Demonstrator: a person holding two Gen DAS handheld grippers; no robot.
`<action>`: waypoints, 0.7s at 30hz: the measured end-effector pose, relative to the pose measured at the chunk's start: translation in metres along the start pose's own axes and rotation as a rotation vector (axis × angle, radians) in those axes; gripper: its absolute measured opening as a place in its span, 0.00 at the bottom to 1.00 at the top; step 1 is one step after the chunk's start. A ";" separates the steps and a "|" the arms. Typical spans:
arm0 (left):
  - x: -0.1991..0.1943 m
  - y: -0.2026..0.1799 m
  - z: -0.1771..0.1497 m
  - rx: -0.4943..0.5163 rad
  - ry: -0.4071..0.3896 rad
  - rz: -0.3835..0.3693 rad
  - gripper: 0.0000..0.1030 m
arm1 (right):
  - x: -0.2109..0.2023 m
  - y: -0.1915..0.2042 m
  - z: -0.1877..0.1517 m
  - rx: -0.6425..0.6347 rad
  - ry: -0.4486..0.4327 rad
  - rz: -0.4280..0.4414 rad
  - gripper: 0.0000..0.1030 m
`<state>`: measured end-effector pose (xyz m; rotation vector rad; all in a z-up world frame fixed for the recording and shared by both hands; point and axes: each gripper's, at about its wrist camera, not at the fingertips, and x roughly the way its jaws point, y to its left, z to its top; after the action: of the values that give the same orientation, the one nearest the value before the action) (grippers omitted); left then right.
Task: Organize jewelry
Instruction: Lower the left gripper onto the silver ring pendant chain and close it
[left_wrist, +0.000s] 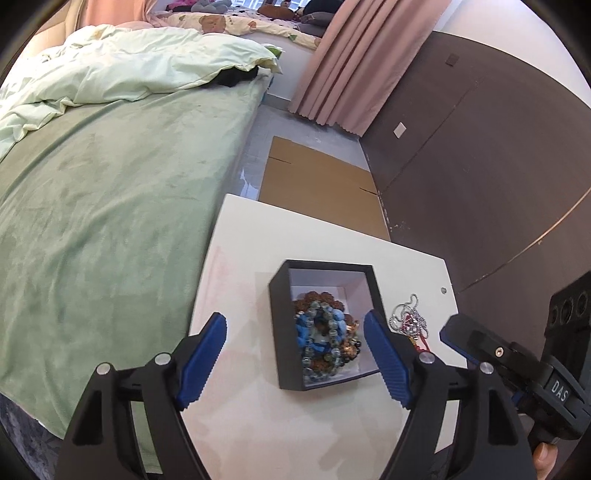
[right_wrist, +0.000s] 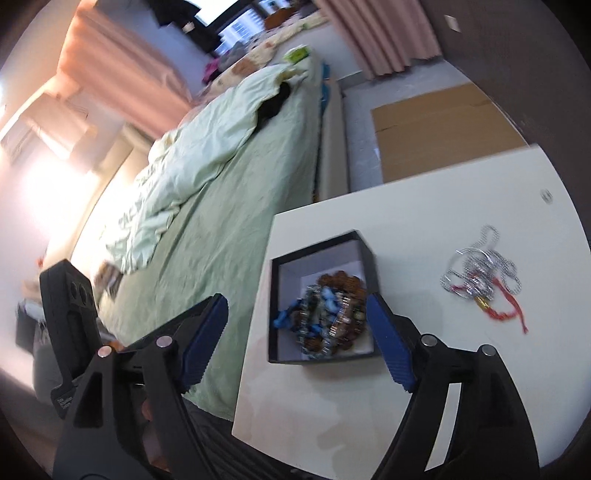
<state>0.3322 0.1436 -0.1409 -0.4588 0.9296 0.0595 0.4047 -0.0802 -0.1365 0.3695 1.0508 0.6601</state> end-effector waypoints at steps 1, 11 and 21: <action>0.001 -0.004 -0.001 0.006 0.002 -0.004 0.72 | -0.005 -0.008 -0.001 0.023 -0.009 -0.003 0.75; 0.012 -0.053 -0.009 0.071 0.020 -0.043 0.75 | -0.059 -0.069 -0.015 0.132 -0.106 -0.119 0.75; 0.032 -0.111 -0.015 0.150 0.048 -0.087 0.76 | -0.094 -0.107 -0.027 0.166 -0.144 -0.183 0.89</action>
<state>0.3671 0.0323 -0.1341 -0.3624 0.9527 -0.1003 0.3839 -0.2233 -0.1479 0.4524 0.9903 0.3776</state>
